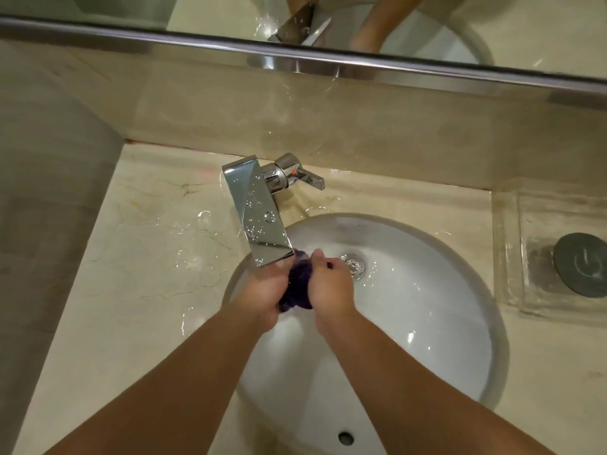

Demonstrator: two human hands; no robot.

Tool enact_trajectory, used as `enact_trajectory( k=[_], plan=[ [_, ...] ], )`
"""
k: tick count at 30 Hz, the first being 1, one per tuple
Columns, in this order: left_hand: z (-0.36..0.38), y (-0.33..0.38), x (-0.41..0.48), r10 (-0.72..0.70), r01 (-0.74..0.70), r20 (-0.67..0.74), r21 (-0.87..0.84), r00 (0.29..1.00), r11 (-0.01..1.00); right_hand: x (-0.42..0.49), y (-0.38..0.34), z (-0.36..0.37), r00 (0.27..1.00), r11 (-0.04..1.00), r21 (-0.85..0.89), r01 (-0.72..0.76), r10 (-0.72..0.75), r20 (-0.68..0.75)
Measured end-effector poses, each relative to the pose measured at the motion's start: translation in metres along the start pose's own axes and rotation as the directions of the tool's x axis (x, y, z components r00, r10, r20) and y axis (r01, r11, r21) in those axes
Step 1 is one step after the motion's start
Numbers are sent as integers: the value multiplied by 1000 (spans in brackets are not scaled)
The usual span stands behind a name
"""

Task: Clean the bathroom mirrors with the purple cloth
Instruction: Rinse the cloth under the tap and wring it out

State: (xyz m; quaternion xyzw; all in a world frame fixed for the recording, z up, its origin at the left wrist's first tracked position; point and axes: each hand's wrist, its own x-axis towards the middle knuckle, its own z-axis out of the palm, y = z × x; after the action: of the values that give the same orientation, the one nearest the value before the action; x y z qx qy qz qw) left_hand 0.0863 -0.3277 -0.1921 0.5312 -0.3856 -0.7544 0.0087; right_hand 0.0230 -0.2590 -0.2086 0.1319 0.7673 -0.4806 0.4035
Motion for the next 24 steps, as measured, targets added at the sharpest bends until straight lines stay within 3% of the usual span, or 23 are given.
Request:
enact_trajectory(
  k=[2,4,6,8,11,13,14,16,19,21,24],
  plan=[
    [-6,-1,4,-51,64,95,-140,994,988,-13,2,14,991,992,-54,117,-113,66],
    [-14,-1,8,-107,145,134,-314,985,938,-26,-3,23,959,997,-77,5,17,283],
    [-17,-1,11,-102,146,135,-373,986,916,-21,-11,22,901,982,-87,-167,188,390],
    [-12,-1,5,-44,74,128,-242,991,967,-9,-17,18,924,978,-58,-200,208,320],
    [1,-3,-5,-14,27,106,-116,994,993,0,-18,15,999,994,-104,-29,31,14],
    [3,-2,-8,-7,18,105,-106,994,994,1,-15,15,998,996,-85,12,-18,-65],
    [2,0,-9,4,9,110,-116,994,993,0,-14,16,999,999,-48,-26,25,-24],
    [-8,6,-9,3,22,148,-171,989,985,-12,-12,20,969,988,-11,-157,156,194],
    [-31,13,-5,-137,215,277,-272,951,938,-31,-9,30,822,875,224,-430,277,497],
    [-30,13,-5,-174,253,268,-297,948,921,-31,-9,26,761,755,350,-555,290,579],
    [-15,4,-3,-111,137,103,-296,988,945,-10,-16,16,792,773,348,-531,308,527]
  ],
)
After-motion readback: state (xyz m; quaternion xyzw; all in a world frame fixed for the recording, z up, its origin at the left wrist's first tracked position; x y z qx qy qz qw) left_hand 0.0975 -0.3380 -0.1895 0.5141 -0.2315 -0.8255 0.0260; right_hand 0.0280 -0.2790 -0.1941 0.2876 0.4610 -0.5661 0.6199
